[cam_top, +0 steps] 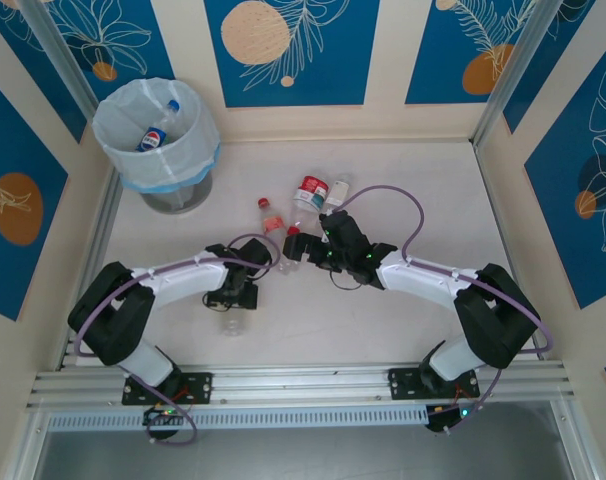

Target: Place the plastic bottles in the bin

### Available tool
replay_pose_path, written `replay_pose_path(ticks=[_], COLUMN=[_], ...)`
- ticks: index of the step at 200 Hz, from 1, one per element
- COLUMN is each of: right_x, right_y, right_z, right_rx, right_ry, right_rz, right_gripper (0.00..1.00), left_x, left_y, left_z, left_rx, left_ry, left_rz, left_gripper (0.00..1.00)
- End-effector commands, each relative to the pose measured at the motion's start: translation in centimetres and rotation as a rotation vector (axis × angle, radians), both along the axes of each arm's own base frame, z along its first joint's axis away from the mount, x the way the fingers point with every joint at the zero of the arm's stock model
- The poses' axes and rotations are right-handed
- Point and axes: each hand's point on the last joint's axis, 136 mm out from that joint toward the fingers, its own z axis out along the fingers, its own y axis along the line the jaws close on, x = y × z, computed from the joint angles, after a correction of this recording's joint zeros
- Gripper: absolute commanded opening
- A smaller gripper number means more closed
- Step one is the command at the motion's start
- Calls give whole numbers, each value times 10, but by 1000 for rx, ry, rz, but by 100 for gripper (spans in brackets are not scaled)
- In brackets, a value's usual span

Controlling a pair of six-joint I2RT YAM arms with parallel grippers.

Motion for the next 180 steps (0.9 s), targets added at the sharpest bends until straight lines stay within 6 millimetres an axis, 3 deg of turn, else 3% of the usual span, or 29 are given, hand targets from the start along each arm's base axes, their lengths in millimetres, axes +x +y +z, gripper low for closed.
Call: replay_pose_path(ticks=[1,63,102,180], right_x=[-5,-20,-24,-36], right_y=[8,11,3,2], right_z=[15,31,43,64], right_rx=[35,-23,-52,-99], right_ry=[-50,-206,-316,-508], right_rz=[64,219,241,323], right_gripper=[100,100,100,100], left_x=[0,14,21,39], left_y=[1,-8,-21,-20], left_z=[3,30,54,117], left_rx=[-11,-57,-127,-168], left_ry=[-15,-102,-151,-270], left_rz=[0,-55,-117,-161], left_gripper=[67,53,55,56])
